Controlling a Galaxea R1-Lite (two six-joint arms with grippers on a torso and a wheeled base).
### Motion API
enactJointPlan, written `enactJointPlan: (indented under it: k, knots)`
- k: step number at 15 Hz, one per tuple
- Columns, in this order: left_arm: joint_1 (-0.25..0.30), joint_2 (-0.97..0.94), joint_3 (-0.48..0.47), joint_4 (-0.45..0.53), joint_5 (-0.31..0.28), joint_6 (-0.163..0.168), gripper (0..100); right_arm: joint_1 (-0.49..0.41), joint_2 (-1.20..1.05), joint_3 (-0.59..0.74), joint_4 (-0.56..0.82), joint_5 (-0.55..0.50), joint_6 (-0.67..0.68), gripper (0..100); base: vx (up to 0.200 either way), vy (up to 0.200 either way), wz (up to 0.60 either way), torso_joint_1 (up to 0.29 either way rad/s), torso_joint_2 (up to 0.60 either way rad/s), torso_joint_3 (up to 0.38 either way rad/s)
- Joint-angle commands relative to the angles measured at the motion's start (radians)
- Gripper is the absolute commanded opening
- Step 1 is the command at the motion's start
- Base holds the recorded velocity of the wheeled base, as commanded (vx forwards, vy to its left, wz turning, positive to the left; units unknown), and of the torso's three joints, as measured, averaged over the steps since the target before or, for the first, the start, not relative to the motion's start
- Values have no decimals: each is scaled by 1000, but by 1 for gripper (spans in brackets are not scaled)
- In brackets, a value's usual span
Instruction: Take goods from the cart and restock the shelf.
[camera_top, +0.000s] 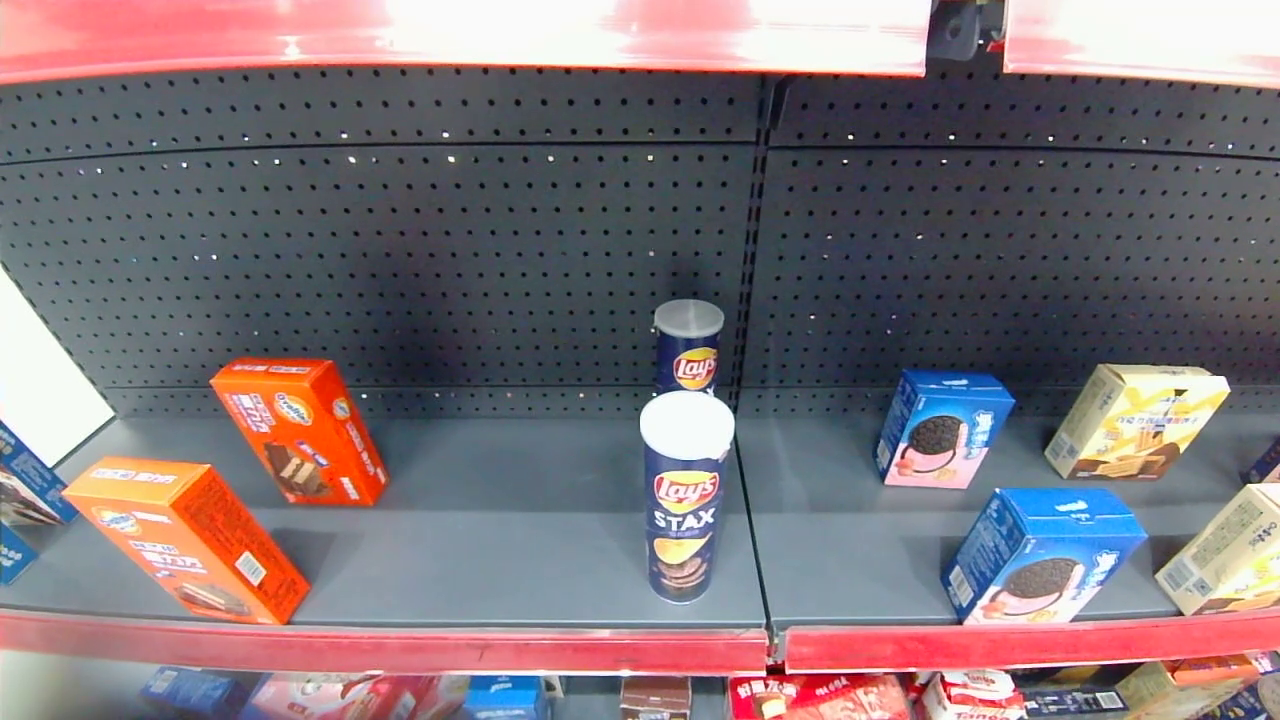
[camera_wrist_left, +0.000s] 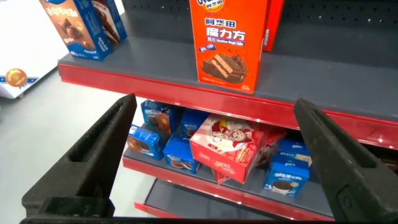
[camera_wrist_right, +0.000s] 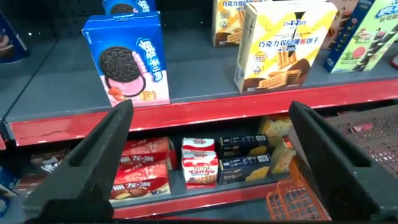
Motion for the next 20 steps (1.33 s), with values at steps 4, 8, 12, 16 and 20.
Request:
enactJointPlan:
  k: [4, 8, 12, 16, 20]
  knots:
    - [1, 4, 0, 0, 2, 0, 100, 0, -1, 0, -1, -1, 8, 100, 0, 0, 0, 0, 0, 0]
    - [-1, 4, 0, -2, 0, 33, 100, 0, -1, 0, 1, 128, -1, 100, 0, 0, 0, 0, 0, 0]
    - [-1, 5, 0, 0, -44, -10, 100, 0, -1, -2, 1, 187, 0, 100, 0, 0, 0, 0, 0, 0]
    - [-1, 5, 0, 0, -46, -15, 100, 0, -1, 16, 22, 183, -20, 100, 0, 0, 0, 0, 0, 0]
    - [-1, 5, 0, 0, -46, -9, 100, 0, -1, 16, 22, 178, -24, 100, 0, 0, 0, 0, 0, 0]
